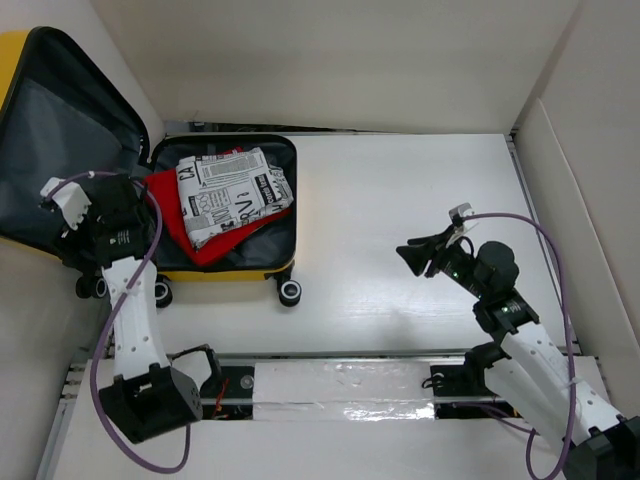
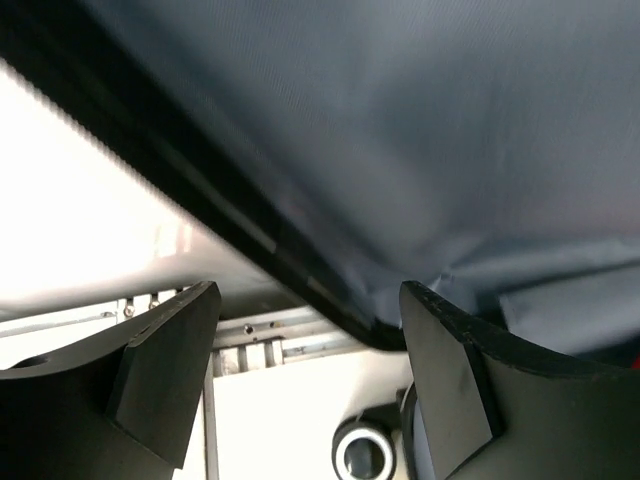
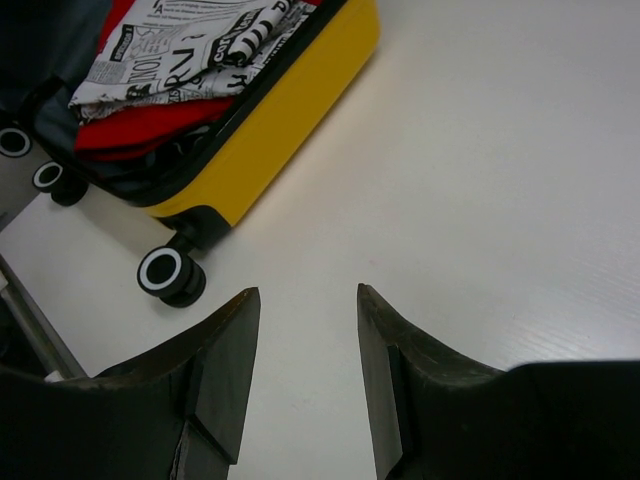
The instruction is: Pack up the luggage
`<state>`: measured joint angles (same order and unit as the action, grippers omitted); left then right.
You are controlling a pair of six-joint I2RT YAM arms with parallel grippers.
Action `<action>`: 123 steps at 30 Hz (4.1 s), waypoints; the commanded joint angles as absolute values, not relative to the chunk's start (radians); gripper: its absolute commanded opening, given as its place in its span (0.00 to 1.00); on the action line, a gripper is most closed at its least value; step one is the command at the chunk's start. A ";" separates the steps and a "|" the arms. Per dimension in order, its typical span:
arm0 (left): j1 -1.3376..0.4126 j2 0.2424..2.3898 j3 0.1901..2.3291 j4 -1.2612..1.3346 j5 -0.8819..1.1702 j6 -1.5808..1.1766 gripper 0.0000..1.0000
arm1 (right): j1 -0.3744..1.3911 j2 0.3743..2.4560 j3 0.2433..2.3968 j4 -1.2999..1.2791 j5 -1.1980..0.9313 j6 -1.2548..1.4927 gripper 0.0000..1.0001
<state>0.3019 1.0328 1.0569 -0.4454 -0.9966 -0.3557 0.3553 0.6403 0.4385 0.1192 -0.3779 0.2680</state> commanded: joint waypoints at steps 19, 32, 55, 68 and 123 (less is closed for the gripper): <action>0.439 1.083 1.151 -0.459 -0.706 -0.396 0.00 | 0.382 0.715 0.486 0.155 -0.356 0.256 0.50; -0.029 0.512 0.733 -0.098 0.334 -0.276 0.04 | 0.462 0.906 0.517 0.199 -0.252 0.245 0.50; -0.152 0.666 0.917 0.093 1.497 -0.435 0.51 | 0.505 0.914 0.587 0.192 -0.041 0.288 0.15; -0.147 0.886 1.345 0.115 0.721 -0.644 0.52 | 0.514 0.825 0.752 0.009 -0.093 0.219 0.27; 0.032 1.859 1.309 -0.252 0.231 -0.406 0.22 | 0.574 1.644 1.022 0.262 -0.038 0.239 0.11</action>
